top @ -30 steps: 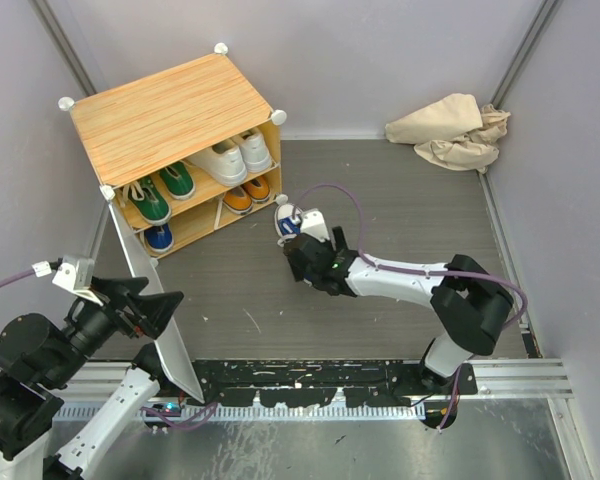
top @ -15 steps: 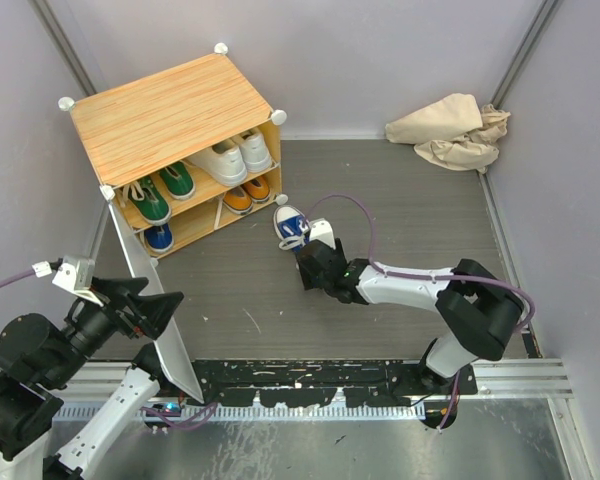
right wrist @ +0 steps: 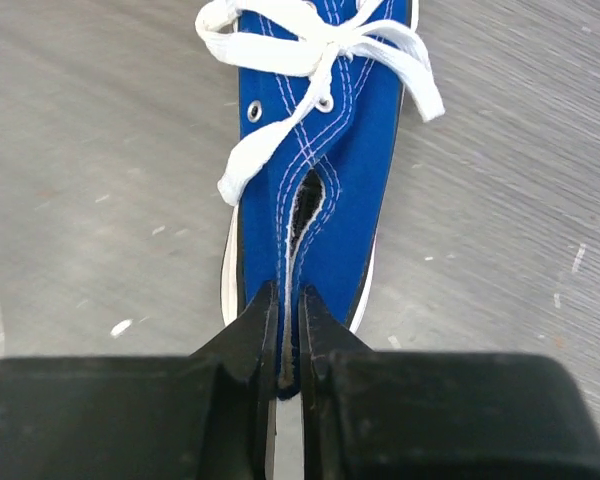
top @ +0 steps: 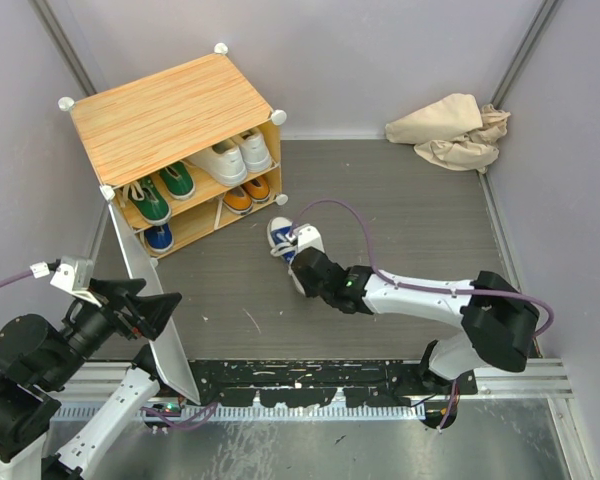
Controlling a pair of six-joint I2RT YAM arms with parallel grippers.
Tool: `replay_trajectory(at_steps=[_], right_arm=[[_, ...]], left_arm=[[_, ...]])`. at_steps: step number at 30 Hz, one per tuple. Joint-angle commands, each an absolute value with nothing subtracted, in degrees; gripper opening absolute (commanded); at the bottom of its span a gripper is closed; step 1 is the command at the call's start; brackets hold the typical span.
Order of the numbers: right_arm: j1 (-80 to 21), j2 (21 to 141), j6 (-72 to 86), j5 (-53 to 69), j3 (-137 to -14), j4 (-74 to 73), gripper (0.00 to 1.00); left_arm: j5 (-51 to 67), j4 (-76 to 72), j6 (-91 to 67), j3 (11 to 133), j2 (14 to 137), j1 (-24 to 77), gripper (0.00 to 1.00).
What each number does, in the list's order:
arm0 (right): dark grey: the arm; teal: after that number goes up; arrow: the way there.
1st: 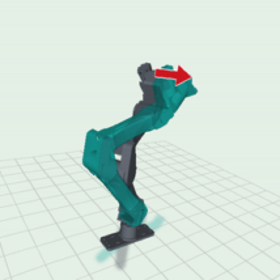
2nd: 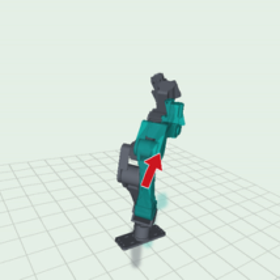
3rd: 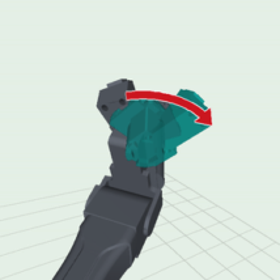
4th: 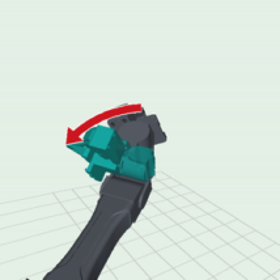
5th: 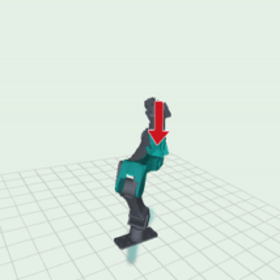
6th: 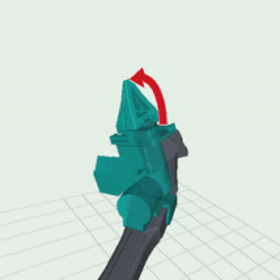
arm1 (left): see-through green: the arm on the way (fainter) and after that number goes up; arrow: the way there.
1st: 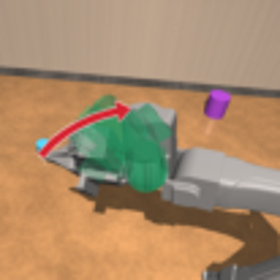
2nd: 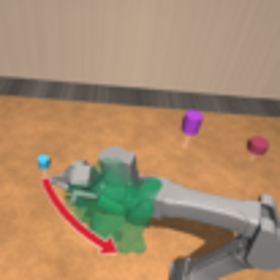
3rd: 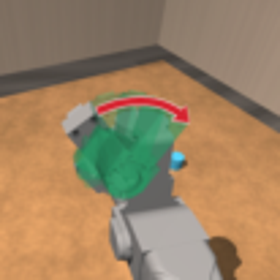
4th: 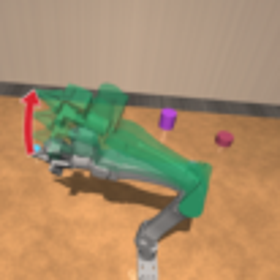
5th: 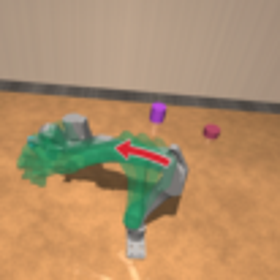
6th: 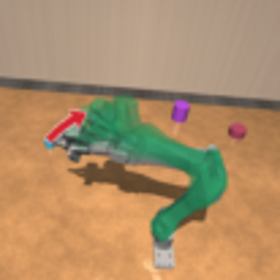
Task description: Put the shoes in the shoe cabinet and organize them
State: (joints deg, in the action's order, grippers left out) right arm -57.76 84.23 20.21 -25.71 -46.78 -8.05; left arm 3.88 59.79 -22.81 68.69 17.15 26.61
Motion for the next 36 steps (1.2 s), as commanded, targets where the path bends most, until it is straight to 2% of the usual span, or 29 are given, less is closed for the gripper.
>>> replay_trajectory(at_steps=[1, 7, 17, 29, 36], right_arm=[[-61.9, 78.7, 19.8, -22.2, -54.4, -6.8, 0.01], [-62.0, 82.0, 20.8, -14.8, -56.1, -1.6, 0.01], [-62.1, 92.7, 18.3, -13.3, -62.9, 7.9, 0.01], [-62.2, 102.5, 17.1, -13.0, -75.3, 9.1, 0.01], [-62.7, 105.4, 17.2, -13.0, -81.6, 2.7, 0.01]], left_arm=[[3.7, 64.6, -22.7, 68.7, 18.9, 26.6, 0.98], [3.9, 64.4, -23.2, 68.9, 19.1, 26.5, 0.98], [4.1, 64.6, -23.6, 68.3, 18.5, 26.6, 0.98], [4.3, 64.7, -23.1, 66.8, 17.1, 26.6, 0.98], [4.1, 65.9, -22.5, 66.9, 16.5, 26.5, 0.98]])
